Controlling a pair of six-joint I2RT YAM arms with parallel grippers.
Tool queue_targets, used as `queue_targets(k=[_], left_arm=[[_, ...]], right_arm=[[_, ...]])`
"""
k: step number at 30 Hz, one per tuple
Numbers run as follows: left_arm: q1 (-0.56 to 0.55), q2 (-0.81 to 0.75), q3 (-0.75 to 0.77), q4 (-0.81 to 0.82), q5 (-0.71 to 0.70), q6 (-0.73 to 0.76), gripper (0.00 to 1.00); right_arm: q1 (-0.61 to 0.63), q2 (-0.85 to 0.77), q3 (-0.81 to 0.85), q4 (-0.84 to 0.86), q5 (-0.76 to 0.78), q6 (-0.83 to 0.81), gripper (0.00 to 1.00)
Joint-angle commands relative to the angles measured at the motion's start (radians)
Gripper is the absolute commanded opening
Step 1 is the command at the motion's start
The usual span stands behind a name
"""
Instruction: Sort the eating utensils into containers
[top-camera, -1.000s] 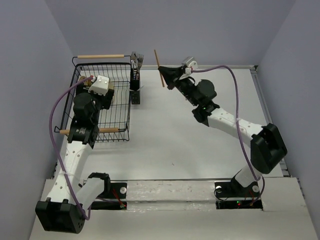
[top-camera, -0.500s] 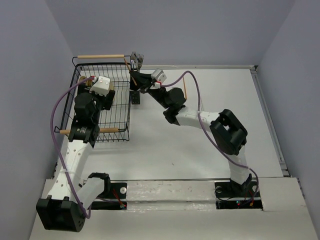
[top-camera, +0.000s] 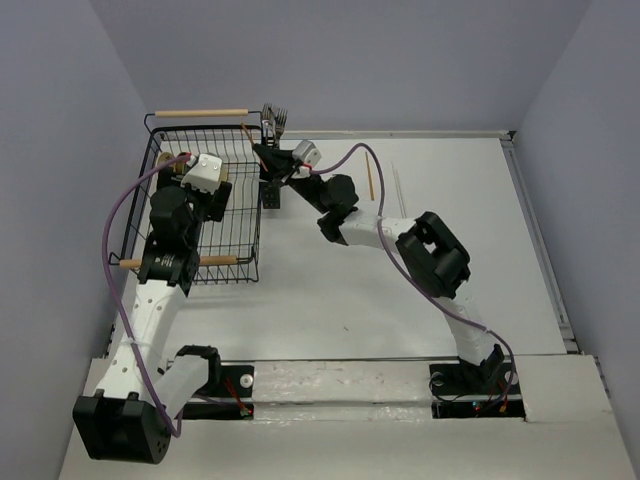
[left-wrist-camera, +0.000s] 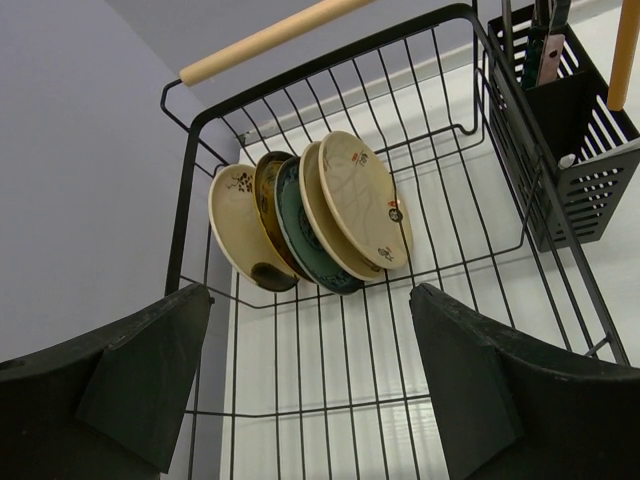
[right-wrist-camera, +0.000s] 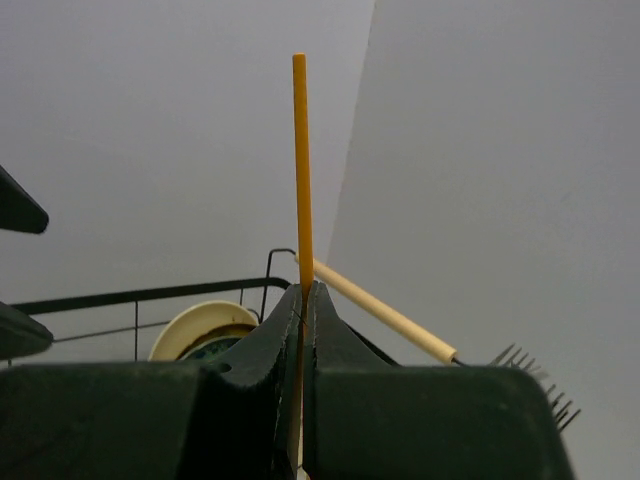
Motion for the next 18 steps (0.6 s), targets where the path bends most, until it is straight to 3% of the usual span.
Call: queue_targets(k=[1,18], left_arm=[[0.005,-0.008,-0.007,0.051,0.010,0.002,0.95],[0.005,0.000,-0.016,0.051,0.024,0.008,0.95]], right_arm=[[-0.021,0.008,0.035,0.173,-0.016,0.019,0.00],[-0.049,0.101,0.089,0.133,-0.044,0.075,0.00]])
